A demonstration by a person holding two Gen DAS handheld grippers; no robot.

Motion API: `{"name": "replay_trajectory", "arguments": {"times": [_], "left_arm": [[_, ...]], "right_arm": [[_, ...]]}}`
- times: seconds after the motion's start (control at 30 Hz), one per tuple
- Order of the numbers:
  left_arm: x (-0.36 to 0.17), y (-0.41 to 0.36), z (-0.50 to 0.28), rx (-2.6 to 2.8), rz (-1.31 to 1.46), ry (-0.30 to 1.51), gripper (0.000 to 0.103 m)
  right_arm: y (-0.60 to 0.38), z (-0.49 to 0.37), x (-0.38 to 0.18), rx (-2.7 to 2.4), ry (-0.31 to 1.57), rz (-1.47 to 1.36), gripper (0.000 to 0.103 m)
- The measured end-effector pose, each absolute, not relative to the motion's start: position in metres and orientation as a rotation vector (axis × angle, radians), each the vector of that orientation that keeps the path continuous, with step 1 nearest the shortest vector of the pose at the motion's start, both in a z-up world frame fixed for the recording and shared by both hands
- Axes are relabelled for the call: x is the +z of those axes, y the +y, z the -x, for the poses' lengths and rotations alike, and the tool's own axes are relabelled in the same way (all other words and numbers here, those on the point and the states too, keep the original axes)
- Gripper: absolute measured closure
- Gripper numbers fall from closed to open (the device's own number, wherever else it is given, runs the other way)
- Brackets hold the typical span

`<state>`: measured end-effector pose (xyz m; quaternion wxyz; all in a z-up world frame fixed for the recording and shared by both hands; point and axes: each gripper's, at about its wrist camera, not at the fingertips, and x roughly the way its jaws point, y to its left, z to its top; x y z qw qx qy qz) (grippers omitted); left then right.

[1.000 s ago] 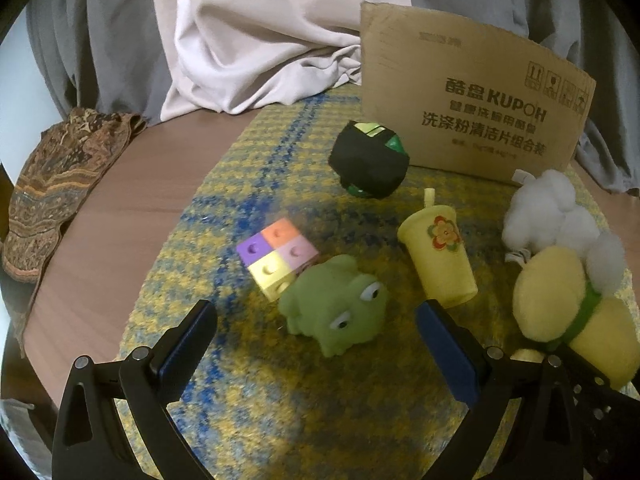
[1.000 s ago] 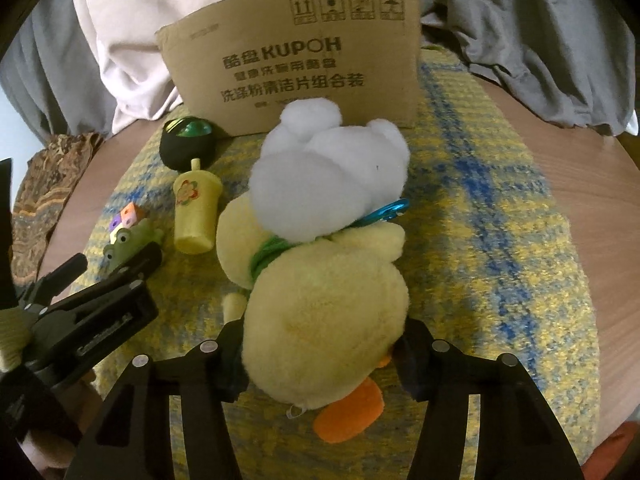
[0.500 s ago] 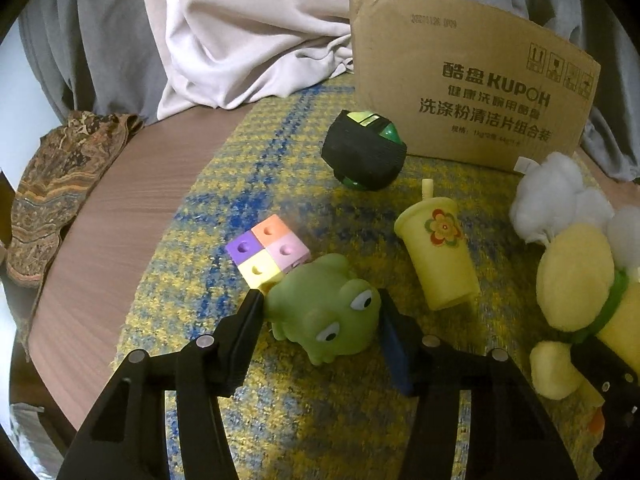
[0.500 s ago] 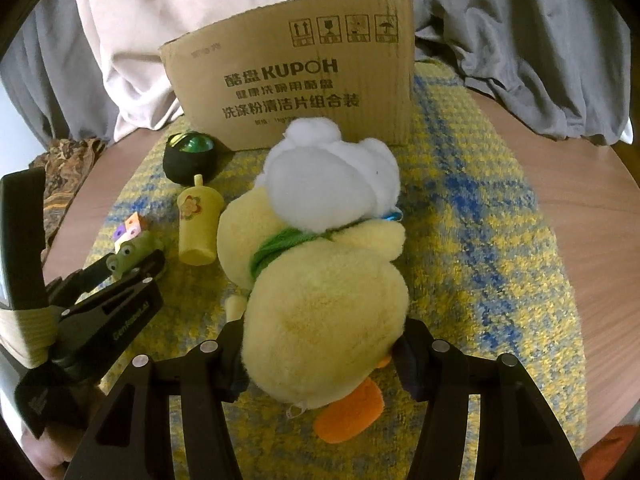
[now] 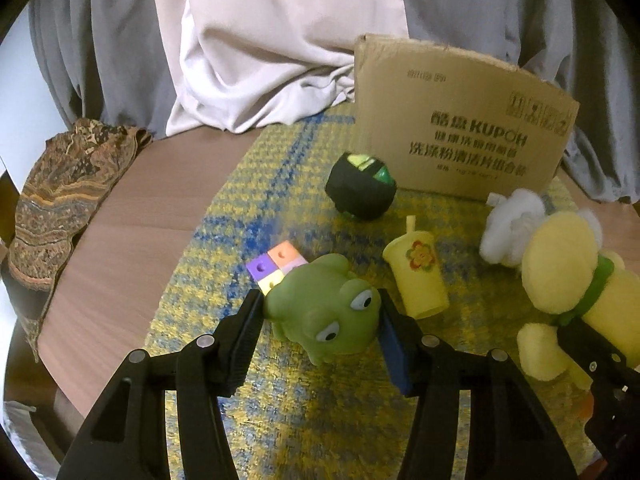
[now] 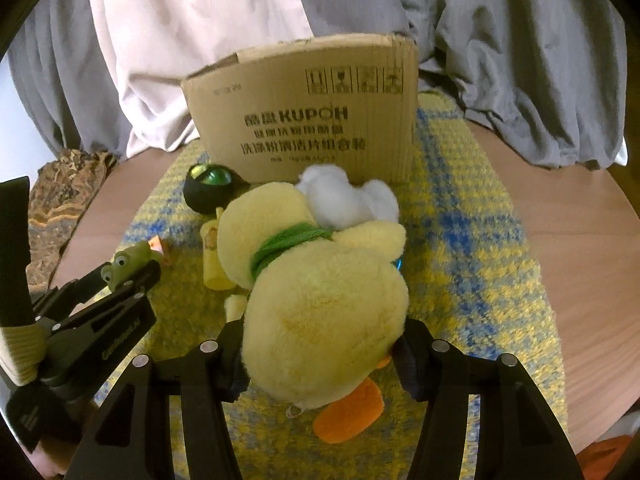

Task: Organize objects
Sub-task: 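Grasp the yellow duck plush with the right tool while the left tool grasps the green frog, then lift the duck plush and green frog and carry both over the box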

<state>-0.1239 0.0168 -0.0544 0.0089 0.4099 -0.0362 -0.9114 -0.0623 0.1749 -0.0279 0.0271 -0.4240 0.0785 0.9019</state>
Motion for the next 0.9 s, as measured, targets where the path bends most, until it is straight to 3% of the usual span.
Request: {"name": "replay_trajectory", "arguments": {"times": [0.9], "left_arm": [[0.041, 0.038, 0.112, -2.993, -1.095, -0.037, 0.049]], "right_arm": [[0.19, 0.054, 0.076, 2.92, 0.153, 0.997, 0.046]]}}
